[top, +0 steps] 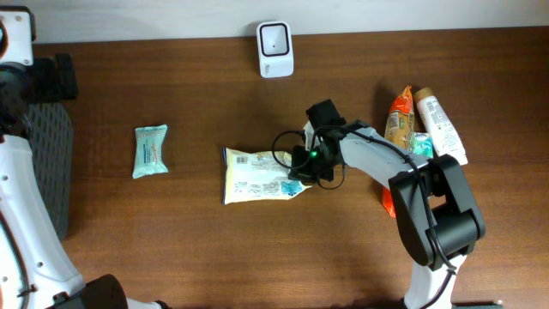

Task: Scan the item barcode

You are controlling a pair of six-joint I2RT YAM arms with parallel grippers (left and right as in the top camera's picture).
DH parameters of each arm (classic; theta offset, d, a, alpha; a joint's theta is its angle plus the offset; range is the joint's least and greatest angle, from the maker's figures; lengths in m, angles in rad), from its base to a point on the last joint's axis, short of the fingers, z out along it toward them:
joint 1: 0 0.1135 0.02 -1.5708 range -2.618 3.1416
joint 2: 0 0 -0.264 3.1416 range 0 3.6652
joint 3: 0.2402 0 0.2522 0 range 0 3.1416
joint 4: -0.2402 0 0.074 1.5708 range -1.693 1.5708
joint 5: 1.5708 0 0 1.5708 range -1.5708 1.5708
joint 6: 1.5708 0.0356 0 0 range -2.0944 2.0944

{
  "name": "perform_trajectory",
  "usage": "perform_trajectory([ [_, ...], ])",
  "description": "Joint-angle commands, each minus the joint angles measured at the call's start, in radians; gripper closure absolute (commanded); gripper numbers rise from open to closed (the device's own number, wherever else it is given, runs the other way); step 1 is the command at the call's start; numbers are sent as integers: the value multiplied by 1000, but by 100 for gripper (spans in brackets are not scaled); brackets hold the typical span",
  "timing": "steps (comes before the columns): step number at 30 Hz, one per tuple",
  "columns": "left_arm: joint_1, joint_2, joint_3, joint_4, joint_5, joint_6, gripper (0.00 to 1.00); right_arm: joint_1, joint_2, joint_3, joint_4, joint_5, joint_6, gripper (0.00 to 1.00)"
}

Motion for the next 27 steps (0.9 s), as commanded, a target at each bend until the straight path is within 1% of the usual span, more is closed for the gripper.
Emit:
perform_trajectory([
  [1, 2, -11, 11, 1, 4, 11, 1, 1, -65, -11, 19, -162, -96, 96],
  [2, 2, -11, 11, 1, 4, 11, 1, -9, -103, -11, 18, -214, -124, 96],
  [4, 2, -11, 11, 1, 4, 11, 1, -80, -200, -11, 16, -346, -181, 96],
  [7, 2, -11, 11, 1, 4, 11, 1, -222, -283, -11, 1, -550, -214, 96],
  [8, 2, -11, 11, 1, 4, 11, 1, -247, -283, -11, -36, -541, -224, 96],
  [10, 2, -11, 11, 1, 4, 11, 1, -256, -271, -11, -145, -437, -259, 96],
  [13, 2, -11, 11, 1, 4, 11, 1, -240, -269, -11, -156, -466, -270, 96],
  [16, 2, -11, 11, 1, 4, 11, 1, -258, -272, 21, -83, -661, -270, 96],
  [19, 2, -11, 11, 1, 4, 11, 1, -314, -281, 147, -82, -870, -270, 96],
  [21, 2, -11, 11, 1, 4, 11, 1, -369, -299, 221, -84, -970, -265, 96],
  [23, 2, -11, 11, 1, 4, 11, 1, -423, -322, 266, -84, -970, -241, 96],
  [26, 2, -11, 11, 1, 4, 11, 1, -475, -341, 278, -83, -956, -240, 96],
  [27, 2, -11, 11, 1, 4, 11, 1, -475, -344, 278, -84, -908, -239, 96],
])
